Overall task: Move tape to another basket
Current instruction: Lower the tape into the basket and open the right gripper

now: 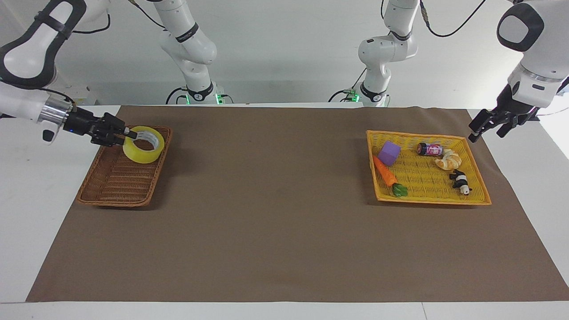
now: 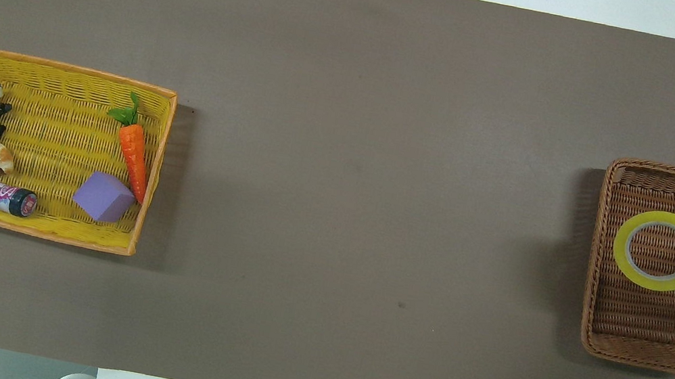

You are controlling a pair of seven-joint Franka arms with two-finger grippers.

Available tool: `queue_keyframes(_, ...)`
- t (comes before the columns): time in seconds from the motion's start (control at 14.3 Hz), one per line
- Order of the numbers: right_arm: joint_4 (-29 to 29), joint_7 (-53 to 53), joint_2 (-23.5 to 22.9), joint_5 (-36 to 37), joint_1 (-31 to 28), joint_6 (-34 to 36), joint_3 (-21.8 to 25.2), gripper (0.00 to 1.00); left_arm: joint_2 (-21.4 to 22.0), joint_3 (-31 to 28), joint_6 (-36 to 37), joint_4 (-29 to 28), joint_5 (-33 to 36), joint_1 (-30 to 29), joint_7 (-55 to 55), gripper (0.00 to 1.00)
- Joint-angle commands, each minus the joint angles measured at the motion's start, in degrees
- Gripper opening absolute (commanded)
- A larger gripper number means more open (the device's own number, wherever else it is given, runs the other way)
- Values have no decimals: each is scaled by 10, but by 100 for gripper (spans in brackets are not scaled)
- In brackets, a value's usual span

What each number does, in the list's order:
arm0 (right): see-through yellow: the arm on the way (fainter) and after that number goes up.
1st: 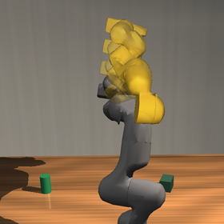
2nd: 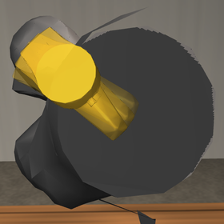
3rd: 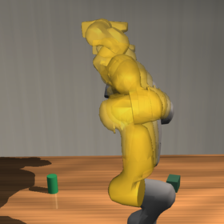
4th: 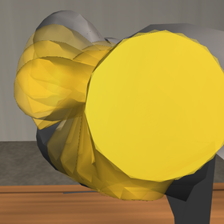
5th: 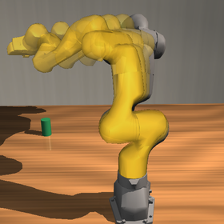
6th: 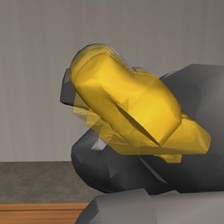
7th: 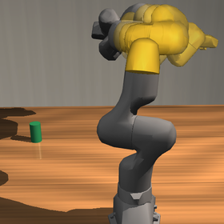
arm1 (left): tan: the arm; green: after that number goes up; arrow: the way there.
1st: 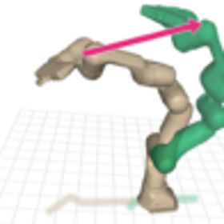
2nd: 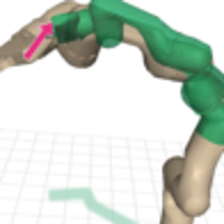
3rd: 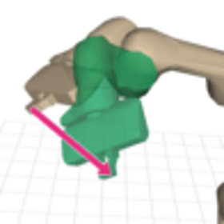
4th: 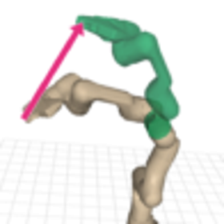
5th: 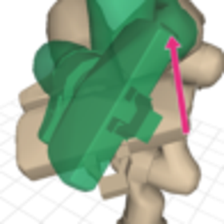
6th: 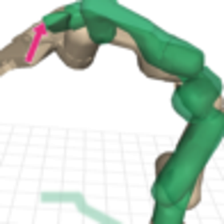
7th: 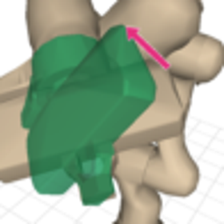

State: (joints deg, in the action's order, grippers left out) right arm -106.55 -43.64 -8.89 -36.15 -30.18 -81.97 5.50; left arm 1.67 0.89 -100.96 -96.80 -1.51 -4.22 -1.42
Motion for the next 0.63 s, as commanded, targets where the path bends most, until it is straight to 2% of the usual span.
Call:
queue_keyframes(0.0, 66, -44, -76, 11, -37, 37, -12, 0, 7, 3, 13, 0, 10, 0, 4, 99)
queue_keyframes(0.28, 51, -82, -91, 28, -36, 8, -11, 0, 11, 2, 42, -1, 10, -5, 2, 99)
queue_keyframes(0.56, 6, -121, -90, 36, -34, -42, -11, 0, 11, 3, 36, 0, 12, -10, 3, 99)
